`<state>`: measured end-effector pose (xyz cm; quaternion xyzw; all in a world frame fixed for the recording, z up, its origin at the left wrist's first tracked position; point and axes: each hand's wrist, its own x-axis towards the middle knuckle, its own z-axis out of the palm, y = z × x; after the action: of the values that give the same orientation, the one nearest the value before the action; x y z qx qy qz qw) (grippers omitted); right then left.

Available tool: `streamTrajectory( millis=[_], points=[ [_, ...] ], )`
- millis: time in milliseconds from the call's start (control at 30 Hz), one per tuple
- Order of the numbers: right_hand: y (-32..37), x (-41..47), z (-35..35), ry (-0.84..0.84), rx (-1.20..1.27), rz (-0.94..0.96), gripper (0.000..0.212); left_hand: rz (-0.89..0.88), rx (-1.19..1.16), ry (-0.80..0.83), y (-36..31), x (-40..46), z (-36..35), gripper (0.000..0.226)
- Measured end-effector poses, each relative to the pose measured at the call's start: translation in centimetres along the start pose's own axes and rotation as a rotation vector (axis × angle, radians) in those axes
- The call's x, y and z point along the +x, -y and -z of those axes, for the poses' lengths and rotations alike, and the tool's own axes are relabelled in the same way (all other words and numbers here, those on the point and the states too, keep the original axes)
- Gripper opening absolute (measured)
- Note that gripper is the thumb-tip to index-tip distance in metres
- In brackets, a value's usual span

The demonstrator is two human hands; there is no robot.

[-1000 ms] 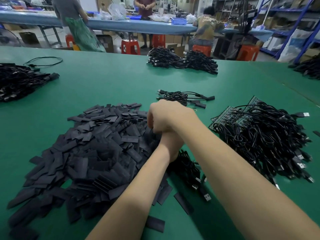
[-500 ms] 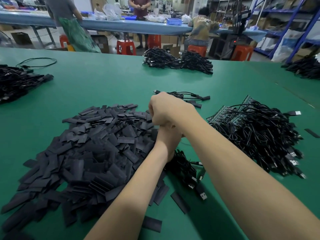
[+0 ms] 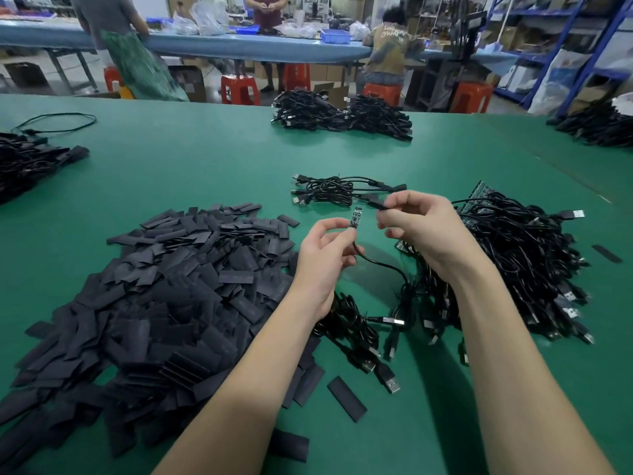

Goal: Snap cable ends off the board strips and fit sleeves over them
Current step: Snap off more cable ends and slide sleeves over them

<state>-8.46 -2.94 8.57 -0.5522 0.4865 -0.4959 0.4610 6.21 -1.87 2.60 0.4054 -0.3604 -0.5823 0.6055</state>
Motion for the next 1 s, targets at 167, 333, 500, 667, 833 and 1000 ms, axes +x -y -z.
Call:
streamTrajectory(
  millis=[167, 333, 500, 667, 833, 1000],
  points=[
    [-1.0, 0.1, 0.5, -0.109, -0.093, -0.032, 0.018, 0.022, -0.032, 0.080, -0.2, -0.1, 0.2, 0.012],
    [-1.1, 0.4, -0.3, -0.035, -0.256, -0.045, 0.021, 0.018, -0.035, 0.123, -0.3, -0.3, 0.2, 0.013],
    [-1.5, -0.1, -0.3, 0.193, -0.024, -0.097, 0.022, 0.019, -0.064, 0.148, -0.5, -0.4, 0.3, 0.012],
    [-1.8, -0.3, 0.4, 0.292, 0.090, -0.094, 0.020, 0.029, -0.079, 0.185, -0.5, -0.5, 0.4, 0.013],
    [-1.6, -0.4, 0.6, 0.340, 0.160, -0.135, 0.018, 0.037, -0.093, 0.223, -0.6, -0.6, 0.7, 0.016],
    [-1.5, -0.3, 0.3, 0.275, 0.332, -0.213, 0.018, 0.047, -0.124, 0.283, -0.8, -0.6, 0.8, 0.016]
  ],
)
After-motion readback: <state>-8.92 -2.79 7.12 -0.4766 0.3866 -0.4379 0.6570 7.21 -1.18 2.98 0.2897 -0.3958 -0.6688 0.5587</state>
